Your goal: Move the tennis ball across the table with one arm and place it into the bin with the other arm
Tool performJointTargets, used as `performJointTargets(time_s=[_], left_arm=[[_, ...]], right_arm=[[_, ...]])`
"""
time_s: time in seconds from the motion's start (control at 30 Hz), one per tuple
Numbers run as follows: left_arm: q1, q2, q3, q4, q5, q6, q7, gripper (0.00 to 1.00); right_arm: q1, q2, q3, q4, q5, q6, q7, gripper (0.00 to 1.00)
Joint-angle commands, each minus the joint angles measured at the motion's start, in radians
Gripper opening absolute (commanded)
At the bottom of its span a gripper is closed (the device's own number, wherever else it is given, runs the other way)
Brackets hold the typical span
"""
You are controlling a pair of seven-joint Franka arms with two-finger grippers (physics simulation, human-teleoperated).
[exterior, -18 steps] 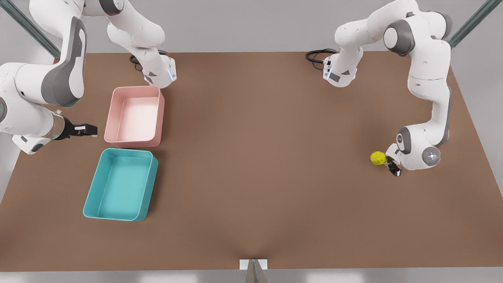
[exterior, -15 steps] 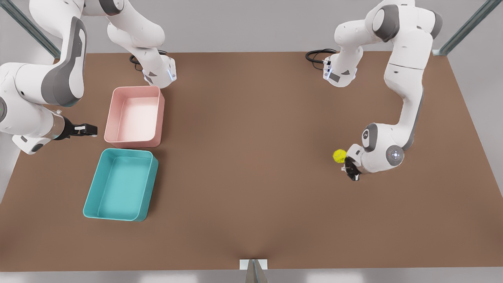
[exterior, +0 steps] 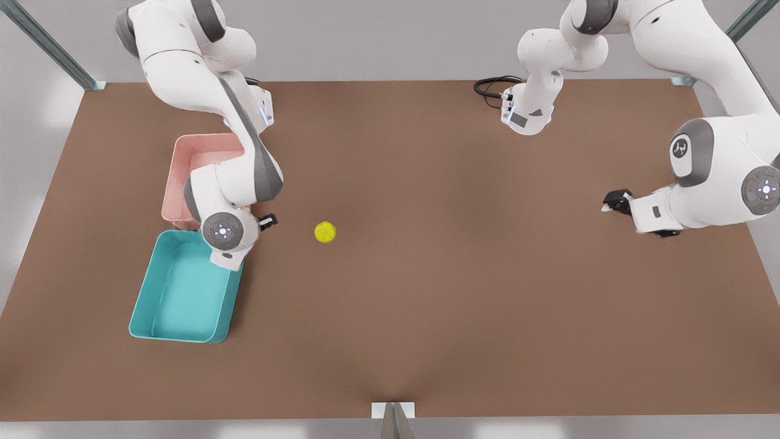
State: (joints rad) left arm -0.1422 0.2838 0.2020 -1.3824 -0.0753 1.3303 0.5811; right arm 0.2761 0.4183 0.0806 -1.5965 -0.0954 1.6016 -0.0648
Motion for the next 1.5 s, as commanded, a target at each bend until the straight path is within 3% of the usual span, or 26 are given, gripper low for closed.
performJointTargets(time_s=[0.0,0.17,0.27,0.37,0.83,1.47], left_arm=[[-0.007,0.002,-0.009,0.006,-0.003,-0.275,-0.619,1.0],[-0.002,0.018,-0.007,0.013,0.005,-0.272,-0.618,1.0],[-0.002,0.018,-0.007,0.013,0.005,-0.269,-0.618,1.0],[-0.002,0.021,-0.009,0.013,0.005,-0.269,-0.618,1.0],[0.015,0.044,-0.004,0.028,0.003,-0.263,-0.609,1.0],[0.006,0.054,-0.009,0.042,0.005,-0.241,-0.613,1.0]], right_arm=[[0.026,0.034,-0.001,-0.036,-0.001,0.369,0.39,0.98],[0.058,-0.012,-0.016,-0.217,-0.001,0.555,0.413,0.98],[0.058,-0.042,-0.022,-0.427,-0.001,0.793,0.465,0.98],[0.055,-0.078,-0.022,-0.557,0.002,0.9,0.476,0.98],[0.055,-0.19,-0.093,-0.798,-0.035,0.925,0.476,1.0],[0.049,-0.093,-0.094,-0.809,-0.035,0.962,0.476,1.0]])
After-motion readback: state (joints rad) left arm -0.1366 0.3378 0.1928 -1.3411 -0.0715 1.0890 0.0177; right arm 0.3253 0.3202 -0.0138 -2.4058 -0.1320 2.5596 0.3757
